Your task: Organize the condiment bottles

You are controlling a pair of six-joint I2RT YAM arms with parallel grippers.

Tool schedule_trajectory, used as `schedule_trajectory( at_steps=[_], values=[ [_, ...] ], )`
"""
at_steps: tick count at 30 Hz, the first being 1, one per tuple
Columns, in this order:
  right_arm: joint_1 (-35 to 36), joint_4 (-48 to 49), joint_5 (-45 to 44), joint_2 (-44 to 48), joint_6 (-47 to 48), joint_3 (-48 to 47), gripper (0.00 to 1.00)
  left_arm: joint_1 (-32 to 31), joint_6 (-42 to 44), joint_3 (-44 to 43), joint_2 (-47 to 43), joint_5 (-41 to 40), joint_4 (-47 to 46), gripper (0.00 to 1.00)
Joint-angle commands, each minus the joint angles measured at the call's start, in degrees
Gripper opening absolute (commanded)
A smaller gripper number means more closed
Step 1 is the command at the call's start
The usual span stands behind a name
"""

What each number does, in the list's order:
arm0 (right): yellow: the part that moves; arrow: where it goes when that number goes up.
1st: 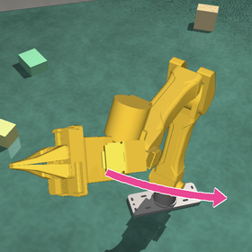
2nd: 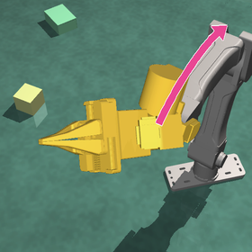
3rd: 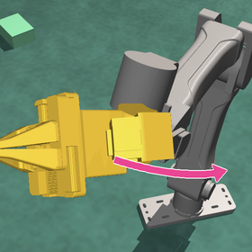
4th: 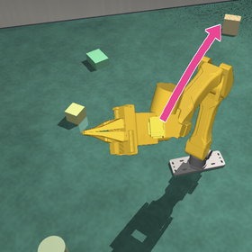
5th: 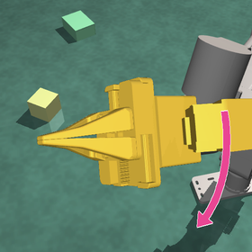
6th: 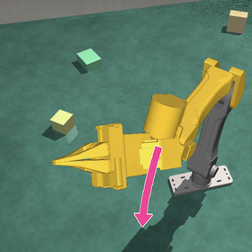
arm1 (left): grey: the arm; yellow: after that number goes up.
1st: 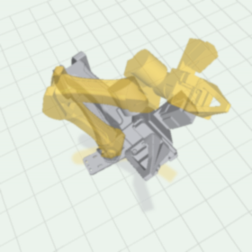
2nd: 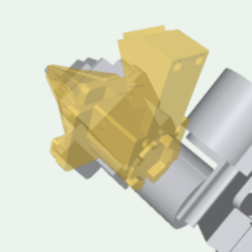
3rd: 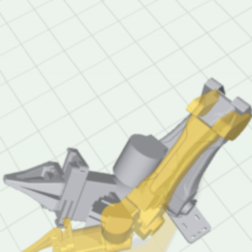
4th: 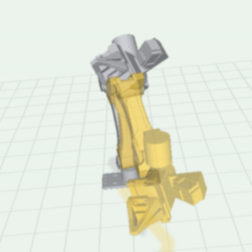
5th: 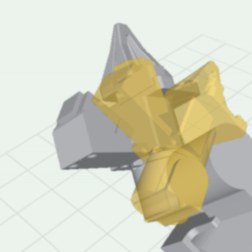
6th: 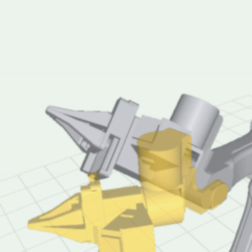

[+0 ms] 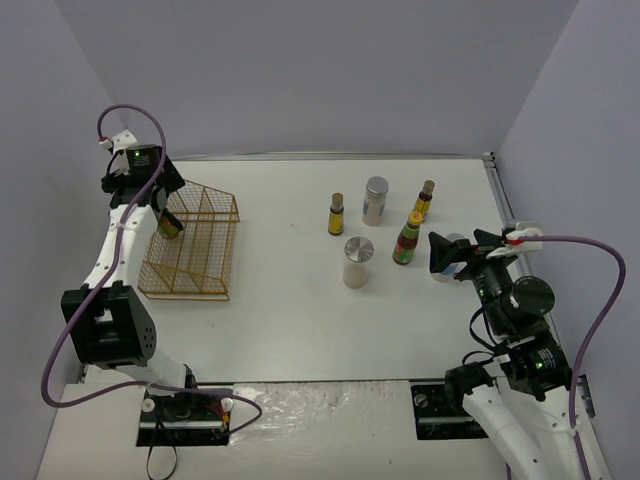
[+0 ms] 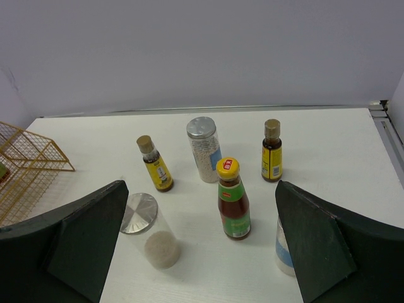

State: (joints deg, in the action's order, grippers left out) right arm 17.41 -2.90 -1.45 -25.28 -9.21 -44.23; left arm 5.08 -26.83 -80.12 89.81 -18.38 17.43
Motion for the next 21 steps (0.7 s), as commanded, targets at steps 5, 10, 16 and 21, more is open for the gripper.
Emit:
schedule_trajectory(
  at_steps=[5, 10, 16, 21],
  values=[
    [0.6, 1.4, -1.8, -2.4, -1.3, -2.7, 1.00, -2.2, -1.1, -7.0, -9.4, 7.8, 8.5, 0.97],
    [0.7, -0.7, -4.2, -5.2, -1.9, -4.3, 1.00, -4.5, -1.9, -5.2, -14.9, 15.8, 11.7, 0.97],
    [0.7, -6.3, -6.4, -17.9, -3.4, -10.6, 1.00, -9.7, 6.6, -0.4, -21.8, 31.2, 13.2, 0.97],
    [0.8, -6.1, -7.4, -29.6, -7.1, -14.9, 1.00, -11.8, 14.7, 10.6, -31.0, 35.9, 10.4, 0.97]
  ],
)
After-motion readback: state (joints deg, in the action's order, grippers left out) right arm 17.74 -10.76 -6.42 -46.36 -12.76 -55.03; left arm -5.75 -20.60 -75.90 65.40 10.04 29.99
